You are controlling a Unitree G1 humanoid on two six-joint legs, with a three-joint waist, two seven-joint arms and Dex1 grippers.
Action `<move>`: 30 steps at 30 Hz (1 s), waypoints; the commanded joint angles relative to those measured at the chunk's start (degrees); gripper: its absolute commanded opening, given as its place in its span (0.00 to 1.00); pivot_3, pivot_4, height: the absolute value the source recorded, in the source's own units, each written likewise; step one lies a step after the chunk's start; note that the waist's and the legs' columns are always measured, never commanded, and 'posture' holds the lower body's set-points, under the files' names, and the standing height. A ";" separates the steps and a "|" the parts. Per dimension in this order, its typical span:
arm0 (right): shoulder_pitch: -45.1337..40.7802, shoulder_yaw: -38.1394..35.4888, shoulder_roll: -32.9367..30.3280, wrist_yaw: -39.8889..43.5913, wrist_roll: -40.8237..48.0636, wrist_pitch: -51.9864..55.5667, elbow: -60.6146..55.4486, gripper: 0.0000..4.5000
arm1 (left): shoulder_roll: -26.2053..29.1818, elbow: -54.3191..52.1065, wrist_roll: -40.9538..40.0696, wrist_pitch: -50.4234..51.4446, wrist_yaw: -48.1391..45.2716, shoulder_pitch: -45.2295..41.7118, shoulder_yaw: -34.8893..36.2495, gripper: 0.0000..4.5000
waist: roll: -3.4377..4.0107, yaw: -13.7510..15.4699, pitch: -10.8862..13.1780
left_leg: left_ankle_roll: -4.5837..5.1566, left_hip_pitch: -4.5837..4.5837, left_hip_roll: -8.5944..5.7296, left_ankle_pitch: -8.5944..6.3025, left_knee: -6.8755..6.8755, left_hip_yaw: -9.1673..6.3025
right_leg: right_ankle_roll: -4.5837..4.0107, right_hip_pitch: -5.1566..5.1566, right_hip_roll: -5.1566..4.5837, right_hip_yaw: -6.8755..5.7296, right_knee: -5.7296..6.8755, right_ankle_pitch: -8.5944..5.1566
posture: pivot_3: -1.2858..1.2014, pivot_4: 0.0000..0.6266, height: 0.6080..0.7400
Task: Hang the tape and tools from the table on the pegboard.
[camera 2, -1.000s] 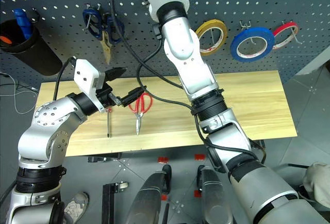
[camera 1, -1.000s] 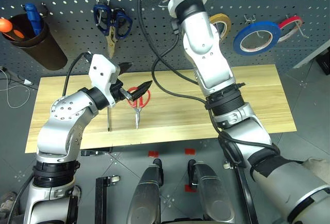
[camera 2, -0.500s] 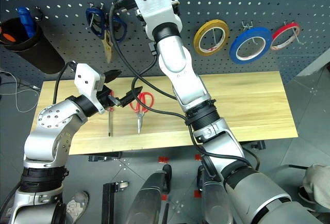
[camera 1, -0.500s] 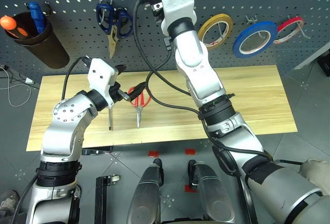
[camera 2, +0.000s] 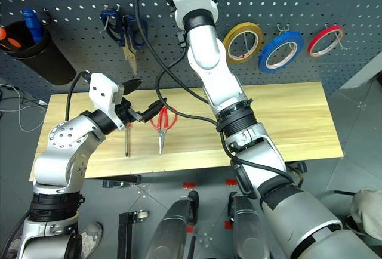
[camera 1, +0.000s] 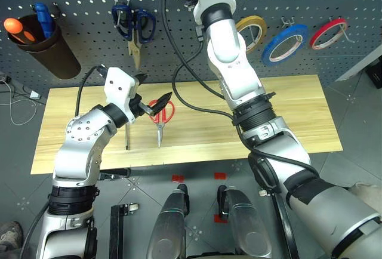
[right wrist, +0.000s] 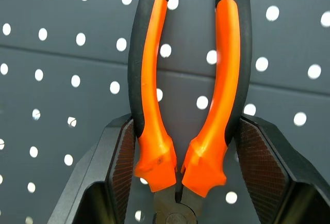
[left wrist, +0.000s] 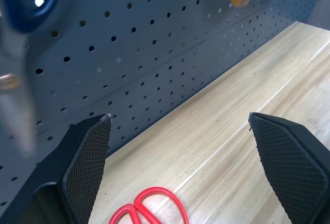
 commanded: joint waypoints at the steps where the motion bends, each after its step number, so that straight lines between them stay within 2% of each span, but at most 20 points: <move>1: -0.12 -0.34 0.93 -0.52 0.98 -0.88 0.22 0.58 | -0.30 -0.88 0.40 -1.66 0.19 -0.26 0.17 1.00 | 0.00 0.02 0.00 | 0.00 0.00 0.00 0.02 0.00 0.00 | -0.01 0.00 0.00 0.00 0.00 0.00 | 0.53 0.63 1.00; 9: 2.82 0.32 1.23 -0.26 0.18 1.41 0.51 0.58 | -1.00 -0.75 1.26 -1.87 0.33 -0.14 -0.07 1.00 | 0.00 0.09 0.00 | 0.00 0.00 0.00 0.05 0.00 -0.02 | -0.05 0.00 0.00 -0.01 0.00 0.03 | 0.53 0.62 1.00; 15: 6.04 -0.30 1.99 1.26 1.90 6.26 -4.23 0.58 | -1.52 -1.00 1.05 -1.69 -0.06 1.20 -0.65 1.00 | -0.01 0.15 -0.01 | 0.00 0.00 -0.01 0.06 0.01 -0.05 | -0.05 0.02 0.00 -0.03 0.00 0.03 | 0.53 0.62 1.00; 17: 7.52 -0.23 2.22 1.42 2.21 8.66 -7.07 0.74 | -1.86 -0.83 1.53 -1.99 0.57 1.48 -0.83 1.00 | -0.01 0.16 -0.01 | 0.00 0.00 -0.01 0.06 0.00 -0.05 | -0.05 0.02 0.00 -0.02 -0.02 0.03 | 0.53 0.62 1.00; 21: 10.96 0.70 2.32 2.89 2.48 15.02 -14.79 0.98 | -2.55 -0.68 2.04 -1.51 1.84 2.25 -0.81 1.00 | -0.01 0.20 -0.01 | 0.00 -0.02 -0.02 0.06 -0.01 -0.05 | -0.05 0.01 0.00 -0.02 -0.04 0.03 | 0.52 0.62 1.00; 27: 22.79 4.39 1.10 11.07 4.59 30.82 -36.44 0.98 | -2.53 -2.67 3.54 1.59 5.37 8.19 -0.18 1.00 | -0.01 -0.03 -0.01 | 0.01 -0.02 -0.01 0.05 -0.07 -0.06 | -0.05 -0.02 0.00 0.02 -0.08 0.03 | 0.52 0.62 1.00; 30: 31.24 6.91 -0.31 18.76 11.00 41.77 -48.60 0.98 | -3.37 -4.89 4.71 6.83 9.24 11.85 -0.90 1.00 | 0.00 -0.12 -0.01 | 0.02 -0.01 0.01 0.04 -0.09 -0.07 | -0.05 -0.02 0.01 0.02 -0.08 0.03 | 0.52 0.62 1.00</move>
